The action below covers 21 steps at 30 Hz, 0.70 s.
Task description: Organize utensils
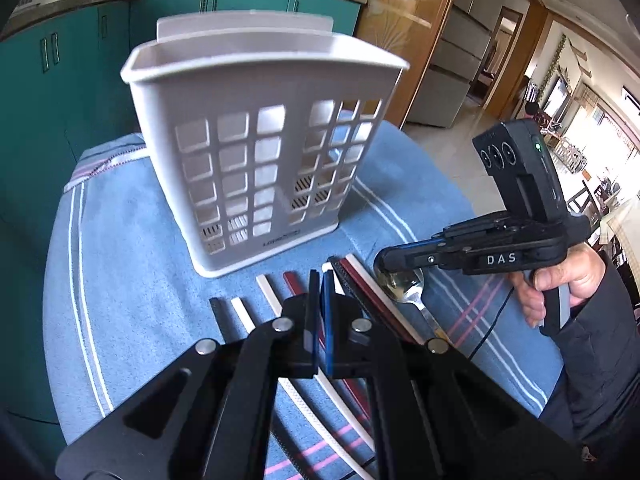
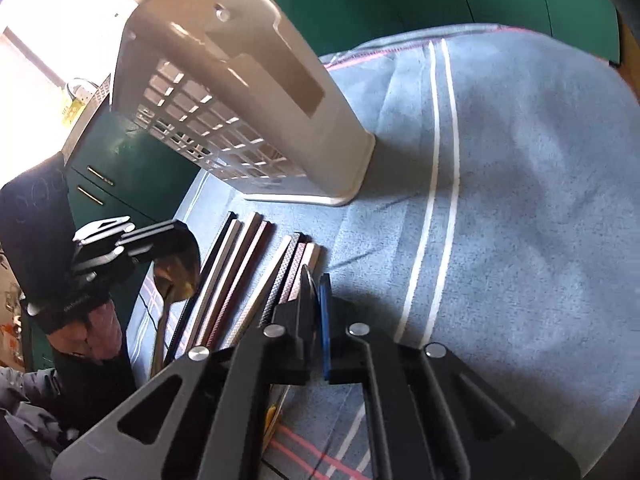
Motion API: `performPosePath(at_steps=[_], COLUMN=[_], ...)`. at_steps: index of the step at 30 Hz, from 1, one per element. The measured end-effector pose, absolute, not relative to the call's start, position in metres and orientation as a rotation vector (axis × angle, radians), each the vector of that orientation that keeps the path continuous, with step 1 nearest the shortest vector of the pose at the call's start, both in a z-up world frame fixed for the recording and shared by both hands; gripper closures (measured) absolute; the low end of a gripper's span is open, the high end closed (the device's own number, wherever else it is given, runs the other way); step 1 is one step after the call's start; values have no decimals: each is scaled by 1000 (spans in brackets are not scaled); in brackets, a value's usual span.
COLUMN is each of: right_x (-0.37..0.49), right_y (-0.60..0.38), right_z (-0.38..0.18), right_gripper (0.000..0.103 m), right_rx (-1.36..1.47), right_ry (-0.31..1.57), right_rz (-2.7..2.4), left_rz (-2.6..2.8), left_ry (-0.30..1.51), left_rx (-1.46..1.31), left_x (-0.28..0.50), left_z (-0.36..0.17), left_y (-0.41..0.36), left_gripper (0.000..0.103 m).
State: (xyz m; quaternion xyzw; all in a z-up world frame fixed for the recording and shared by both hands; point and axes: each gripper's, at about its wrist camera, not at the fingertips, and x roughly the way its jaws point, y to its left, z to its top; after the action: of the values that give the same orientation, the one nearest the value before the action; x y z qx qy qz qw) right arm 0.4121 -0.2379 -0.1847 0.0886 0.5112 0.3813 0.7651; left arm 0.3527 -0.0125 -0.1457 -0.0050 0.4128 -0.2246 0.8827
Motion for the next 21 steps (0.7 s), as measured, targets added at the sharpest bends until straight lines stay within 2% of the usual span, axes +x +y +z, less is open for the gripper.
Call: performPosePath(at_steps=[14, 21], right_x=[339, 298], right_y=[-237, -236], right_z=[-75, -28], right_gripper=[99, 99], right_rx=[65, 1], right_ry=[820, 690], right_rz=[726, 676], left_rz=[-441, -383], left_ry=[679, 521], left_rx=[-9, 17], left_x=[309, 271], left_z=[-78, -35], left_y=[4, 13], left_gripper=[101, 101])
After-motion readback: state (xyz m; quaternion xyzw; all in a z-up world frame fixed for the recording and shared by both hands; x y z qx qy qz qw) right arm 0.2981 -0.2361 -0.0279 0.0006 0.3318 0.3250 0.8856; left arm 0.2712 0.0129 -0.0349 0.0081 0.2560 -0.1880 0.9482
